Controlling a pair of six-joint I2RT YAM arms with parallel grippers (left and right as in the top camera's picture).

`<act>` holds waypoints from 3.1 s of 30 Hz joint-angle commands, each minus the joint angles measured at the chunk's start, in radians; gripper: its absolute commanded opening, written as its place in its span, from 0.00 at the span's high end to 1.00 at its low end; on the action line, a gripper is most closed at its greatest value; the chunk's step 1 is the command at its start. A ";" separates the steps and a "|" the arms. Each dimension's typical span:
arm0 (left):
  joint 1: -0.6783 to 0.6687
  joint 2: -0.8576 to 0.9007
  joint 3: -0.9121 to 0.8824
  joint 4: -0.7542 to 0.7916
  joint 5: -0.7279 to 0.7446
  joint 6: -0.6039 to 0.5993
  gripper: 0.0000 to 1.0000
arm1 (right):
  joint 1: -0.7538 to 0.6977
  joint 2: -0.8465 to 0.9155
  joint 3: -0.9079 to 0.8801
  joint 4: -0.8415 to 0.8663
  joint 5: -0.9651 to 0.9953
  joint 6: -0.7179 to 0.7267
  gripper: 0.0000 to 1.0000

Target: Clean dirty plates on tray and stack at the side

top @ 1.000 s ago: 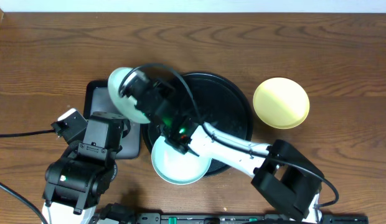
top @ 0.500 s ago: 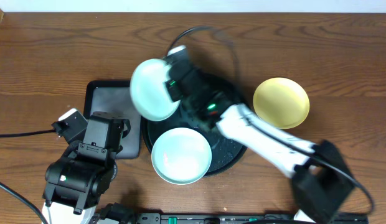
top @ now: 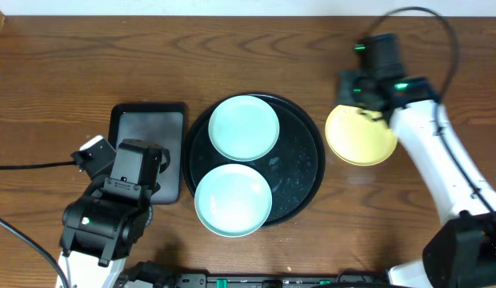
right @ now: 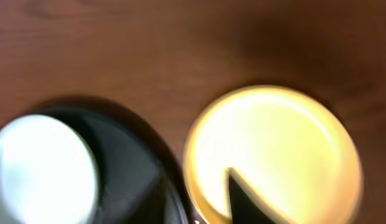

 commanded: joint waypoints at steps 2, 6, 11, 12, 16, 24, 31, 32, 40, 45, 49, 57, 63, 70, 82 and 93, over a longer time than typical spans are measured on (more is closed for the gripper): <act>0.004 0.011 -0.010 0.002 -0.009 0.013 0.92 | -0.127 -0.010 0.006 -0.076 -0.335 -0.108 0.51; 0.004 0.020 -0.010 0.009 -0.009 0.014 0.92 | -0.130 -0.009 0.005 -0.105 -0.372 -0.109 0.13; 0.004 0.037 -0.010 0.009 -0.009 0.025 0.92 | -0.056 -0.006 0.000 -0.090 -0.372 -0.118 0.01; 0.004 0.040 -0.010 0.009 -0.009 0.025 0.92 | -0.036 -0.003 0.000 -0.086 -0.371 -0.130 0.01; 0.004 0.050 -0.010 0.009 -0.009 0.025 0.92 | 0.064 0.018 0.000 -0.056 -0.336 -0.143 0.01; 0.004 0.072 -0.010 0.010 -0.010 0.033 0.92 | 0.272 0.143 0.000 0.050 -0.070 -0.143 0.06; 0.004 0.089 -0.010 0.014 -0.010 0.037 0.92 | 0.343 0.292 0.000 0.131 0.036 -0.143 0.11; 0.004 0.092 -0.010 0.016 -0.010 0.037 0.92 | 0.348 0.311 0.000 0.145 0.036 -0.143 0.12; 0.004 0.124 -0.010 0.028 -0.010 0.052 0.92 | 0.356 0.378 0.000 0.212 0.008 -0.142 0.19; 0.004 0.134 -0.010 0.028 -0.010 0.052 0.92 | 0.360 0.379 0.000 0.233 -0.087 -0.131 0.29; 0.004 0.137 -0.010 0.028 -0.010 0.056 0.92 | 0.361 0.386 0.000 0.253 -0.049 -0.121 0.59; 0.004 0.137 -0.010 0.028 -0.010 0.055 0.92 | 0.363 0.401 0.000 0.261 -0.011 -0.044 0.64; 0.004 0.137 -0.010 0.028 -0.010 0.055 0.92 | 0.363 0.418 0.000 0.274 -0.006 -0.044 0.71; 0.004 0.137 -0.010 0.028 -0.009 0.055 0.92 | 0.364 0.431 0.000 0.281 -0.008 -0.044 0.88; 0.004 0.137 -0.010 0.028 -0.009 0.055 0.92 | 0.361 0.422 0.000 0.270 -0.009 -0.044 0.80; 0.004 0.137 -0.010 0.028 -0.009 0.055 0.92 | 0.362 0.430 0.000 0.270 -0.008 -0.023 0.99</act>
